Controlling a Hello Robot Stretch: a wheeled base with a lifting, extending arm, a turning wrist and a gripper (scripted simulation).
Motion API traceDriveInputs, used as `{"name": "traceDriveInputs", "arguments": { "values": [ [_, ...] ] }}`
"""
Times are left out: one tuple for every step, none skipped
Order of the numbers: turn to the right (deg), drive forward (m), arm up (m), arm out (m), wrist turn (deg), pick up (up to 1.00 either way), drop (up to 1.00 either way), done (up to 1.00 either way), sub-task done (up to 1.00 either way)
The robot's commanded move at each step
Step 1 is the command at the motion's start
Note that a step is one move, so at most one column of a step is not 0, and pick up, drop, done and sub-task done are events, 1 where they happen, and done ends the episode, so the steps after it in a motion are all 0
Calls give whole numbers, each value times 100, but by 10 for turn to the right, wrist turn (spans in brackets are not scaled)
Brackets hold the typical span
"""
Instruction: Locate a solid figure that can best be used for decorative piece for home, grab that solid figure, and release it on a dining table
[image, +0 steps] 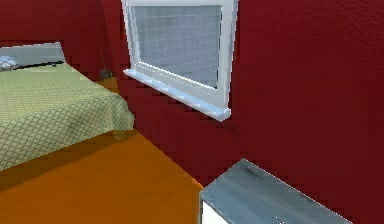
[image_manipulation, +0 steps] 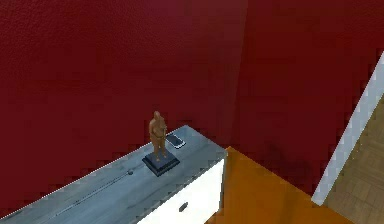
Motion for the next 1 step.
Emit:
{"name": "traceDriveInputs", "arguments": {
  "values": [
    [0,0,50,0,0,0,0,0,0]
  ]
}}
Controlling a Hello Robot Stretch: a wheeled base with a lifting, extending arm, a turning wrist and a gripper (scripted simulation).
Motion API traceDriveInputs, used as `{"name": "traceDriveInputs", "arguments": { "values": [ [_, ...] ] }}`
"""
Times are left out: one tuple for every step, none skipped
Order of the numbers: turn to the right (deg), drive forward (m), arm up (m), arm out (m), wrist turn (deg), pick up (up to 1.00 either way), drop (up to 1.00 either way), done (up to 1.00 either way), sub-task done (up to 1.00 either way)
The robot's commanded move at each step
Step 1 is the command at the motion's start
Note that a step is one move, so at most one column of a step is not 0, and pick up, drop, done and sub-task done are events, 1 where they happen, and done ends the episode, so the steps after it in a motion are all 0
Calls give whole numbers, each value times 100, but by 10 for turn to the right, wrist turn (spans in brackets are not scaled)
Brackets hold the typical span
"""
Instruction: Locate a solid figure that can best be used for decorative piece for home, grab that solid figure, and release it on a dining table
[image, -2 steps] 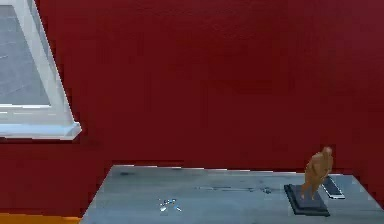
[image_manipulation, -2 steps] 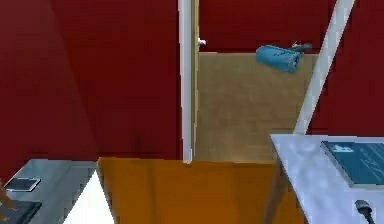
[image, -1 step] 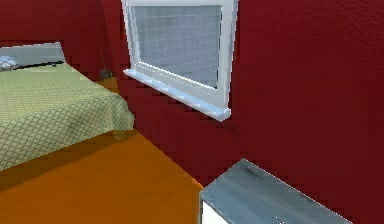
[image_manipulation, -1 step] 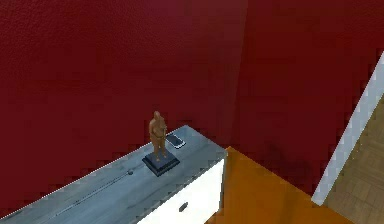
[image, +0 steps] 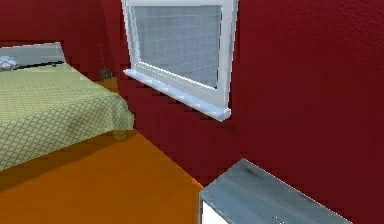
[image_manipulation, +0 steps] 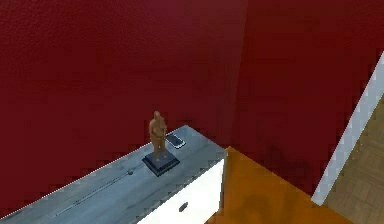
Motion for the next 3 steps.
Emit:
{"name": "traceDriveInputs", "arguments": {
  "values": [
    [0,0,22,0,0,0,0,0,0],
    [0,0,0,50,0,0,0,0,0],
    [0,0,0,0,450,0,0,0,0]
  ]
}}
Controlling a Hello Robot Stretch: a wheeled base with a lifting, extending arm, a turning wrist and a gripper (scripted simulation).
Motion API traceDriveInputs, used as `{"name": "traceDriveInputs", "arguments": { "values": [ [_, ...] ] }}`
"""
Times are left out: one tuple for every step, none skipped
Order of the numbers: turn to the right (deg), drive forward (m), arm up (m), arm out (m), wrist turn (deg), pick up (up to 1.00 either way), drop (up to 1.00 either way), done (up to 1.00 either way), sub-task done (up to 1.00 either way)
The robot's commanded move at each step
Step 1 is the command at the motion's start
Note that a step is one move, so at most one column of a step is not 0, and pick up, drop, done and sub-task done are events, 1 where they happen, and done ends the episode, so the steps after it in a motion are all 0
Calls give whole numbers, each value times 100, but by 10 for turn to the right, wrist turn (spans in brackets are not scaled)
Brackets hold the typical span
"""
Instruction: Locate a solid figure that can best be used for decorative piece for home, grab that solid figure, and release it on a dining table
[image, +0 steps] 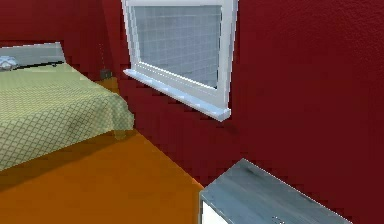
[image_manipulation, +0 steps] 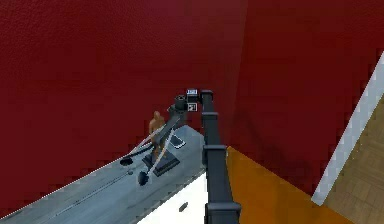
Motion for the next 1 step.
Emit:
{"name": "traceDriveInputs", "arguments": {
  "values": [
    [0,0,0,0,450,0,0,0,0]
  ]
}}
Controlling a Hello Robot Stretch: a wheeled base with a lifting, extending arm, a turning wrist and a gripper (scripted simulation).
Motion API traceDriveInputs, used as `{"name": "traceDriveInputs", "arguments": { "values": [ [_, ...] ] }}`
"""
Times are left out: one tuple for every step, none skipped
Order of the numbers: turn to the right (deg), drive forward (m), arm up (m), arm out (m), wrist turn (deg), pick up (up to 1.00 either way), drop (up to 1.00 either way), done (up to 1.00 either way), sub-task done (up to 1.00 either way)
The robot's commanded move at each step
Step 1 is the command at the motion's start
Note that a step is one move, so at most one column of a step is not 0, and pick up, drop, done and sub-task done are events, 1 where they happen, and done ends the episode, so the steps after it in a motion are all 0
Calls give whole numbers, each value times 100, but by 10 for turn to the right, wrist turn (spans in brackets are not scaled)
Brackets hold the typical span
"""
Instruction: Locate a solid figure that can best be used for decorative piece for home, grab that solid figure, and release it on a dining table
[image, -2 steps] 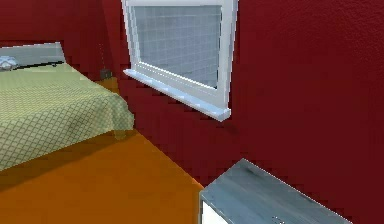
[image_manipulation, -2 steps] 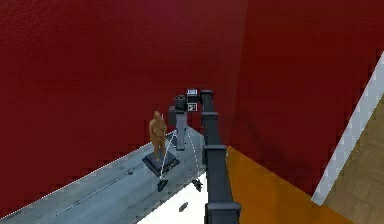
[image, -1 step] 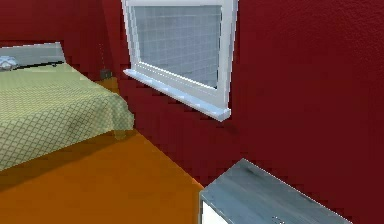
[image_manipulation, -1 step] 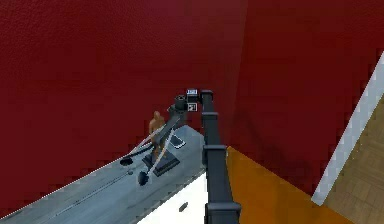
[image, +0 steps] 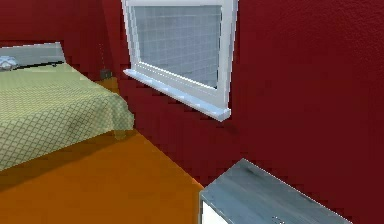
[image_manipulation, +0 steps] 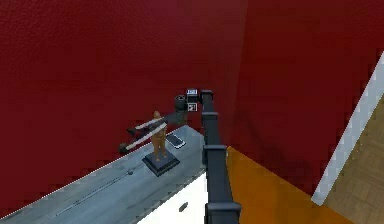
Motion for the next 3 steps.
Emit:
{"name": "traceDriveInputs", "arguments": {
  "values": [
    [0,0,0,0,420,0,0,0,0],
    [0,0,-30,0,0,0,0,0,0],
    [0,0,0,0,0,100,0,0,0]
  ]
}}
